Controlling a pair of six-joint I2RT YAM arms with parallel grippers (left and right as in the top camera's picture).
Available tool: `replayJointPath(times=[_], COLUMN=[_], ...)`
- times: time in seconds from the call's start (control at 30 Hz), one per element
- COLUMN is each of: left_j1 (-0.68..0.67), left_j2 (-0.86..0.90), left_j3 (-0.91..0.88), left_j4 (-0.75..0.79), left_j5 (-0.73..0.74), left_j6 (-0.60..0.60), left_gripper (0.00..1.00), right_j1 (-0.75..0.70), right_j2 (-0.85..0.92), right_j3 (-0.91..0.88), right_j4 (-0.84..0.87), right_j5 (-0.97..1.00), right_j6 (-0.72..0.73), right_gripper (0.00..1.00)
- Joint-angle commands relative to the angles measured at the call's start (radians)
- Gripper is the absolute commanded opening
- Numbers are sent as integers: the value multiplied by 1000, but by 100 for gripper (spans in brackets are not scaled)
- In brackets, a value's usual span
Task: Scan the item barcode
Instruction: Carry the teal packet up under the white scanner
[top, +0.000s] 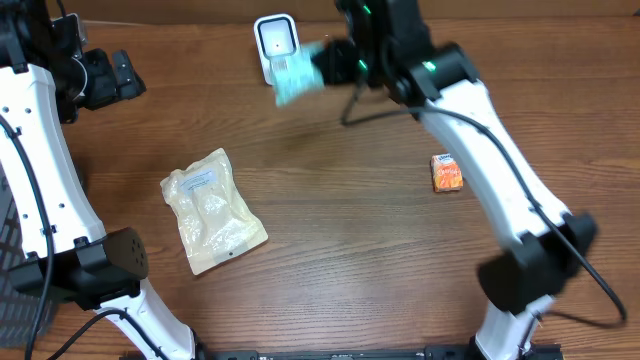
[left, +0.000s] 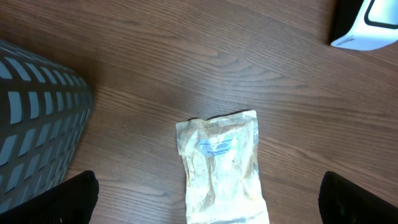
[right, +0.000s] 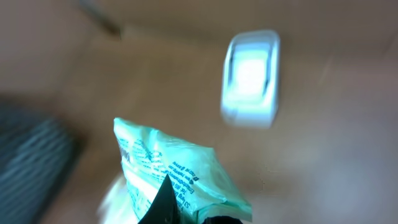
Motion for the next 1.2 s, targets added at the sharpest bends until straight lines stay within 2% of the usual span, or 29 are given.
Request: replayJointPath(times=[0.0,0.1,0.23,0.3,0.5,0.7,1.17], left_j1=[-7,-7,-7,-7,-7,-7,-7], left_j2=[2,2,2,2,2,2,2], left_j3=[0,0,0,0,0,0,0], left_j4=[0,1,0,0,0,0,0], left_j5=[-3,-3,-3,-3,-3,-3,-3], left_j6=[15,15,15,15,15,15,15], left_gripper=[100,100,99,100,100,99,100], right_j1=[59,101,128,133,128,124,108], right_j2=[88,179,285,335,457,523,539], right_j3=[82,79,79,79,79,79,79], right_j4=[148,378,615,714,888,962,946], right_j5=[431,614,665,664,615,557,551], right_j6=[-259,-542,-861,-983,-1199,-1315,-1318], right_gripper=[4,4,4,4,4,4,4])
